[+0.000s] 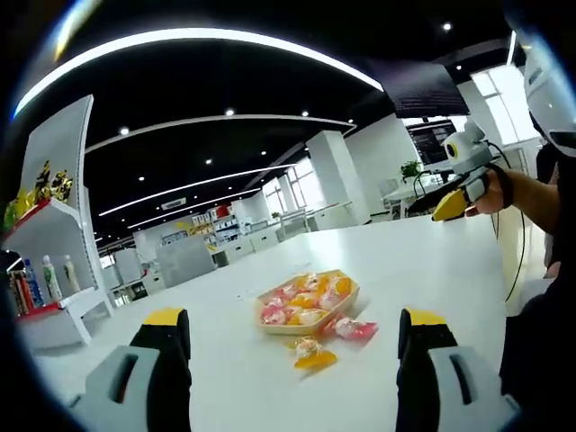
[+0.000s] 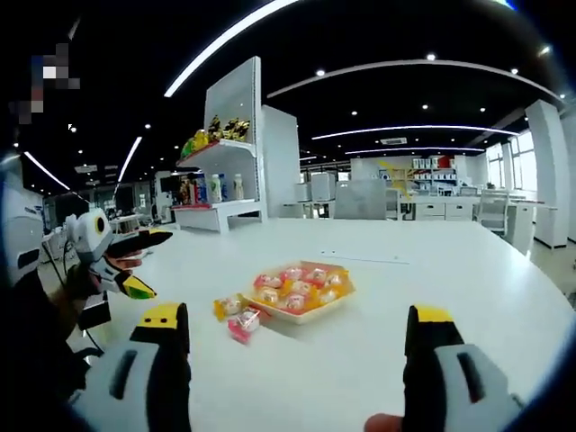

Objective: Pick up the marshmallows scattered on the table and place them into the bowl on the table

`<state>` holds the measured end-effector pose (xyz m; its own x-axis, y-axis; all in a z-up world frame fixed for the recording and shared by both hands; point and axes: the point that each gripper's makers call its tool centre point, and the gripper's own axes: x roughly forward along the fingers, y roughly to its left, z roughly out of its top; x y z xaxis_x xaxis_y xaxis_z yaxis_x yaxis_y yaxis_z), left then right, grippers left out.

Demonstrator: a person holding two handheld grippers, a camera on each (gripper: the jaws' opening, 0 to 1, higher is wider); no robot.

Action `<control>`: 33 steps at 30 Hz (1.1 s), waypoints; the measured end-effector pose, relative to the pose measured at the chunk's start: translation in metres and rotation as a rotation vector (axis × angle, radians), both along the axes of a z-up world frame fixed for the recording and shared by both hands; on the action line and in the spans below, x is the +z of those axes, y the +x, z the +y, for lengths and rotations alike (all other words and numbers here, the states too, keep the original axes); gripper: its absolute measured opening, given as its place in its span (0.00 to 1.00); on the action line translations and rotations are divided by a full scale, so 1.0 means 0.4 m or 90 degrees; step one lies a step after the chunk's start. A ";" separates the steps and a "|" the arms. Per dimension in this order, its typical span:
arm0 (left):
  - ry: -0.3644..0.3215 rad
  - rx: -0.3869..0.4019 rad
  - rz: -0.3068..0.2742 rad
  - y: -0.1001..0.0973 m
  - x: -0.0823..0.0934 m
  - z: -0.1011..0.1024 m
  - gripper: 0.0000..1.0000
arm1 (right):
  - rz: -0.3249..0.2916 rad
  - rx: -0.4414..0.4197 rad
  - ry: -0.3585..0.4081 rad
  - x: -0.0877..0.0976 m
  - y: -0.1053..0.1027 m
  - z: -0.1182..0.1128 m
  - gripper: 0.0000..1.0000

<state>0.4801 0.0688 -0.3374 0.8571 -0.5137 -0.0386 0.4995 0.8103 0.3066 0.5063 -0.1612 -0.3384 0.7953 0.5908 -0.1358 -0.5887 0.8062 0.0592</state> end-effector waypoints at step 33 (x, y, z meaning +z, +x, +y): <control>-0.005 0.078 0.042 0.143 -0.130 0.025 0.95 | -0.019 -0.021 0.006 0.021 -0.019 -0.048 0.97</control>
